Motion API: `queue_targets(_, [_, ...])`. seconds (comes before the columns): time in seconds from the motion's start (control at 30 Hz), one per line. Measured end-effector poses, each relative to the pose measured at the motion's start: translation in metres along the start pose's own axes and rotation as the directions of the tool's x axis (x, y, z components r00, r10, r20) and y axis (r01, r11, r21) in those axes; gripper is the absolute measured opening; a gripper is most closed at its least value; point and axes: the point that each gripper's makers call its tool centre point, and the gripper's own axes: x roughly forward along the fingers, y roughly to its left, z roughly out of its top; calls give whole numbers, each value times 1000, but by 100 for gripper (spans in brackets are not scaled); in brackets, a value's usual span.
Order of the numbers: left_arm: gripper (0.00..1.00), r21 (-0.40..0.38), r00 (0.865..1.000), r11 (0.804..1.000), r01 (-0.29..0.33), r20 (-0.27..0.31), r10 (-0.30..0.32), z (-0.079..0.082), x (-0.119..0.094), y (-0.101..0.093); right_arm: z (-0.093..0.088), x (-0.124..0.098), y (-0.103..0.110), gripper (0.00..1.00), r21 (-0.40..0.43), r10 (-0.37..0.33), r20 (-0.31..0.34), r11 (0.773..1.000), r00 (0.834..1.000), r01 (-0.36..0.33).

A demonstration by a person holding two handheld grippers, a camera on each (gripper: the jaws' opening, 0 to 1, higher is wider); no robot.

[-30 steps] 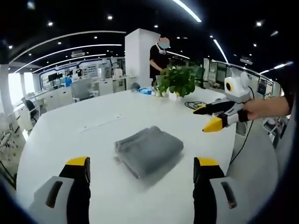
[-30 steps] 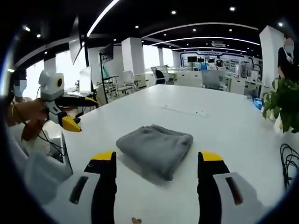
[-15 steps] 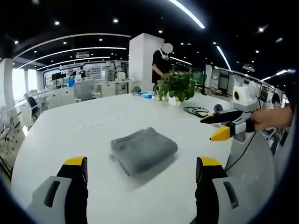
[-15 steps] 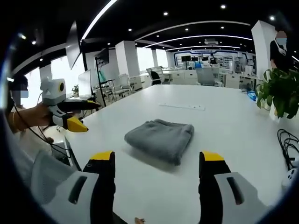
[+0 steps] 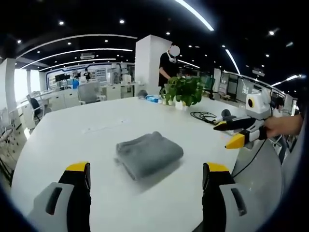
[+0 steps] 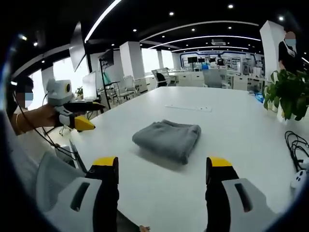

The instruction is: Fold the towel on the table until its edges align and the towel forms a compact rectangular stack.

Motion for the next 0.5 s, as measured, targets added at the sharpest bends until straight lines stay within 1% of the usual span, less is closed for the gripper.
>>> queue_targets(0.17, [99, -19, 1000, 1000, -11, 3, 11, -2, -4, 0, -3, -3, -3, 73, 15, -5, -2, 1000, 1000, 5])
queue_targets(0.4, [99, -18, 1000, 1000, -12, -9, 12, -5, -6, -1, -6, -8, -6, 73, 29, -16, -4, 999, 1000, 16])
queue_targets(0.5, [99, -27, 1000, 999, -21, -9, 21, -6, -6, 0, -7, -10, -7, 72, 51, -13, 3, 999, 1000, 13])
